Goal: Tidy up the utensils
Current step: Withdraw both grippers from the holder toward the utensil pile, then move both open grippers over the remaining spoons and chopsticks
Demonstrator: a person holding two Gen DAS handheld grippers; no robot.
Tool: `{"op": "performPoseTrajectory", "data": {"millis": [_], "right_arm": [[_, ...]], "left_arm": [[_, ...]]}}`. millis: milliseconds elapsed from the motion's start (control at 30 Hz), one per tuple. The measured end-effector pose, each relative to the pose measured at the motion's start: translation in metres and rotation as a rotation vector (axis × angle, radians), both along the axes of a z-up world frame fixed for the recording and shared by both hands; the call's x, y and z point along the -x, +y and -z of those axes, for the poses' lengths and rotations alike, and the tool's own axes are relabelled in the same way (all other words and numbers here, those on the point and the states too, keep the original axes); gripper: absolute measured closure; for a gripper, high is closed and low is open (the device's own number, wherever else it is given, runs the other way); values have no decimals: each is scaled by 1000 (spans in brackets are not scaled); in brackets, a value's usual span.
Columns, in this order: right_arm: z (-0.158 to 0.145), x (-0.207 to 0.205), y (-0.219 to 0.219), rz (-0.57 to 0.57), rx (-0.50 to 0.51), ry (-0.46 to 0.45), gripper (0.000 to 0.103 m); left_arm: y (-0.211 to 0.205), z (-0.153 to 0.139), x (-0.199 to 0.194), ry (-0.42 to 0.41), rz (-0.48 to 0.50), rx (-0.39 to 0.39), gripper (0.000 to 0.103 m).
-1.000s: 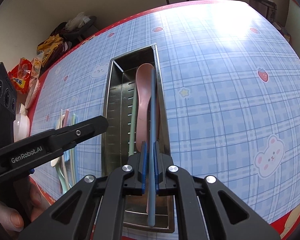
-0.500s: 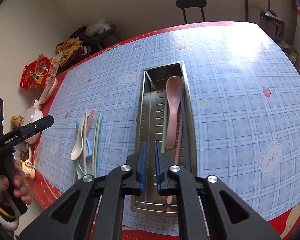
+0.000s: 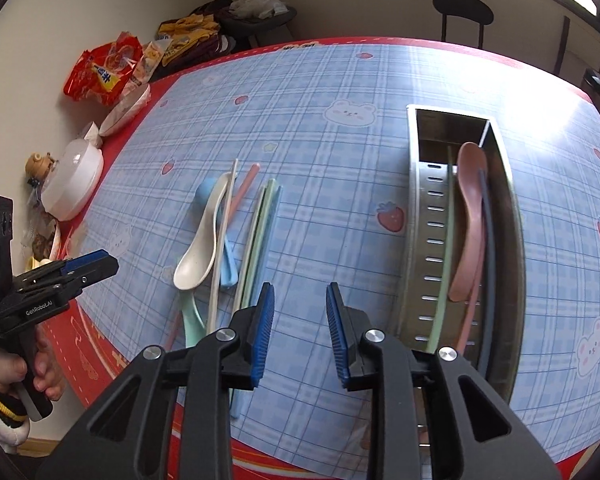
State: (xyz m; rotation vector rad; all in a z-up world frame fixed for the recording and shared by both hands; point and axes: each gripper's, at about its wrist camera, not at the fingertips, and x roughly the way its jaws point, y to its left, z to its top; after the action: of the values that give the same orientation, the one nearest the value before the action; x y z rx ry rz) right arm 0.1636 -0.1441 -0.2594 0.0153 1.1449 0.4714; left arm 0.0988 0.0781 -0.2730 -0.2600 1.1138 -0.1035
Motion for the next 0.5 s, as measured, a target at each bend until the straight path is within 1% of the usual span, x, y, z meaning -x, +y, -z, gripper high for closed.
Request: {"op": "performPoseTrajectory", "data": {"millis": [133,233,400,467,500], "right_arm": [[16,-2,26,-66,46,20,77],[30,-5,36,-87,85,33,77],[46,-9,39,-84,112,52,77],[51,-11,43,-88,122,57,77],[52,-11,44,-90,127,52,76]], "left_arm": [[-9,19,7,19,37,15,58],[-20,26,11,-1,95,13,58],[-41,35,13,-13,190,-46,58],[-44,36,11,-13,195,-62,58],[-43,37,10,-11,189,-56,58]]}}
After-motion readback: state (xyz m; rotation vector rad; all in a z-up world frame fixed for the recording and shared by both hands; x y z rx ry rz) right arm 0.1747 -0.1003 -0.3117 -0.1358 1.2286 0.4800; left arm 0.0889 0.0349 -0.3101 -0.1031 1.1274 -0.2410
